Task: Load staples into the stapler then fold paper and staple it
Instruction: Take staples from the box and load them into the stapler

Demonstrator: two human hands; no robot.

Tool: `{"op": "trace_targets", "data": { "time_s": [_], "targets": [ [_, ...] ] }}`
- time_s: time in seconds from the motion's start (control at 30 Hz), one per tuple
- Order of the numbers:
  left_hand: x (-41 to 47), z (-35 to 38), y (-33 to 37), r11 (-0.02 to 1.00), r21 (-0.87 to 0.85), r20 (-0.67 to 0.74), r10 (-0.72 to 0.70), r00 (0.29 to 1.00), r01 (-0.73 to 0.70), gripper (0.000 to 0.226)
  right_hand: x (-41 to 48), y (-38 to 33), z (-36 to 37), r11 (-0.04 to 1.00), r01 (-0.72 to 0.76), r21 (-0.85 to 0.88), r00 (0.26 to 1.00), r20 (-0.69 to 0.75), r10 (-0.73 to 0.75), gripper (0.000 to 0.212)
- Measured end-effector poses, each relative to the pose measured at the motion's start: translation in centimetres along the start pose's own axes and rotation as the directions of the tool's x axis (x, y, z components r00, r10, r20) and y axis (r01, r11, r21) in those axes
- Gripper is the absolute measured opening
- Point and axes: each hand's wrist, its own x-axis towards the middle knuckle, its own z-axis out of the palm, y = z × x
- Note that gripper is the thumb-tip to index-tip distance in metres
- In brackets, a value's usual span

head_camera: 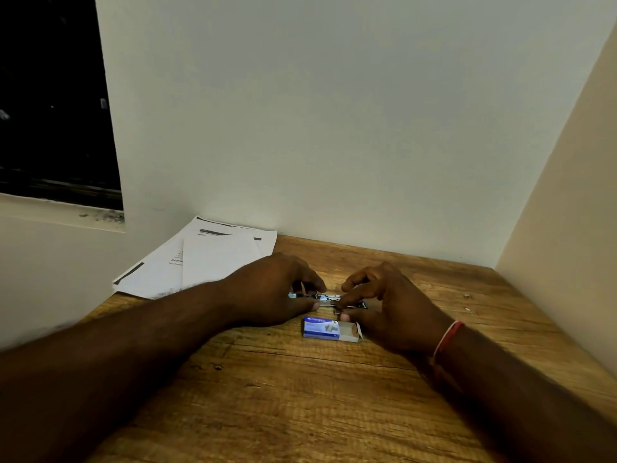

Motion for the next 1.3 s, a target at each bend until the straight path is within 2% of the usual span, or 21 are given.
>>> {"op": "trace_targets", "data": {
  "time_s": [0.2,0.37,0.53,0.63,0.7,0.77,0.83,0.93,1.07,1.3],
  "targets": [
    [-0.2,-0.4,0.2,1.000,0.004,0.010,-0.013,1.000,0.013,0.033,0.1,-0.2,-0.1,1.000,-0.012,-0.004,0.999,0.042,0.012,0.011],
    [-0.4,-0.9,0.6,1.000,-0.010,-0.020,-0.020,1.000,0.020,0.034,-0.1,-0.9,-0.3,0.992,0.028,-0.125,0.997,0.080,-0.018,0.010],
    [-0.6,-2.0,1.0,0.996,-0.038,-0.079,0.079,0.994,-0.082,0.026,-0.5,-0.7,-2.1,0.994,0.111,-0.025,0.993,0.051,-0.110,0.012],
    [-0.7,-2.5,1.3,0.990,-0.046,-0.035,0.134,0.990,-0.136,0.023,-0.6,-1.0,-3.2,0.990,0.141,-0.013,0.982,0.132,-0.138,0.008],
    [-0.7,-2.6,1.5,0.989,-0.045,0.009,0.141,0.990,-0.140,0.026,-0.7,-1.1,-3.3,0.984,0.174,-0.035,0.966,0.199,-0.163,0.017],
    [-0.8,-2.8,1.6,0.990,-0.045,0.057,0.140,0.989,-0.137,0.029,-0.7,-1.0,-3.4,0.980,0.180,-0.090,0.966,0.204,-0.158,0.033],
    [-0.8,-3.1,1.9,0.990,-0.050,0.110,0.136,0.985,-0.131,0.032,-0.7,-0.8,-3.7,0.980,0.160,-0.115,0.982,0.123,-0.145,0.033],
    [-1.0,-3.5,2.3,0.992,-0.036,0.172,0.129,0.977,-0.125,0.040,-0.8,-0.5,-4.1,0.992,0.123,-0.015,0.991,0.064,-0.121,0.015],
    [-1.2,-3.6,2.6,0.993,-0.001,0.225,0.116,0.967,-0.119,0.048,-0.8,-1.0,-4.7,0.988,-0.041,0.147,0.989,0.148,0.019,0.012],
    [-1.5,-4.0,3.7,0.998,0.024,0.291,0.050,0.955,-0.059,0.049,-1.0,-2.0,-4.4,0.881,-0.322,0.346,0.926,0.307,0.218,0.009]
  ]
}}
